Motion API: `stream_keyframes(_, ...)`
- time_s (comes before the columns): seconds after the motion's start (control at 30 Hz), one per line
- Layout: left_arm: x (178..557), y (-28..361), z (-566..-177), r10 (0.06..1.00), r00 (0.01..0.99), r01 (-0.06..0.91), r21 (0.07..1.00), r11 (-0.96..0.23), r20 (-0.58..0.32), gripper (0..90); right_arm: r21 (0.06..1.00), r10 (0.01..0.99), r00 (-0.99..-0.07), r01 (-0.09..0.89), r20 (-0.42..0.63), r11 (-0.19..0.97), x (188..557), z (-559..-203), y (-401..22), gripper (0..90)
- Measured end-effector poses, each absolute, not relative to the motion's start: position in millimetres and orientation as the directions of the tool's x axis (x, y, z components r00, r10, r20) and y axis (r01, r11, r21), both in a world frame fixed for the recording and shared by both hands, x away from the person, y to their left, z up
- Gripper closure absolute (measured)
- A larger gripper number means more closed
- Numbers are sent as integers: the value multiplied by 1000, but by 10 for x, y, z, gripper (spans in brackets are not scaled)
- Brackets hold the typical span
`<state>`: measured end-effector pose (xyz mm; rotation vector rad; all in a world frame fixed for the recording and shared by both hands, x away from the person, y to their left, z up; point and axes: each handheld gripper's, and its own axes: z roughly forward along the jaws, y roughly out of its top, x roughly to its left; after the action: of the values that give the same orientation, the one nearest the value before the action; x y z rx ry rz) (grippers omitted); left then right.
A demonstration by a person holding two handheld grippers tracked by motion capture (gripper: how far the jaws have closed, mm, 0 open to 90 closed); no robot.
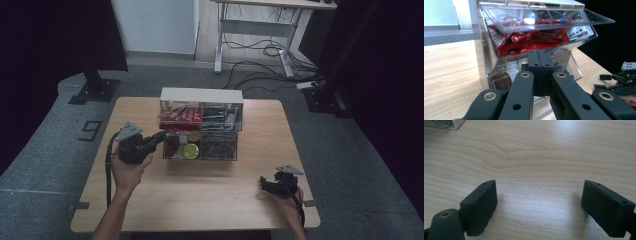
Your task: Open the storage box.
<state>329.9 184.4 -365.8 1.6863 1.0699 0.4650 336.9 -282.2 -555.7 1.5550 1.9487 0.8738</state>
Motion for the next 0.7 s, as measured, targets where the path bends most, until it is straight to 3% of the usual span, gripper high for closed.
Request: stream_keyframes(0.7,3544,1684,-3604,822,532,453,888,-77,-200,900,740,974,-228,657,11,145,3369,-5557,-2823,133)
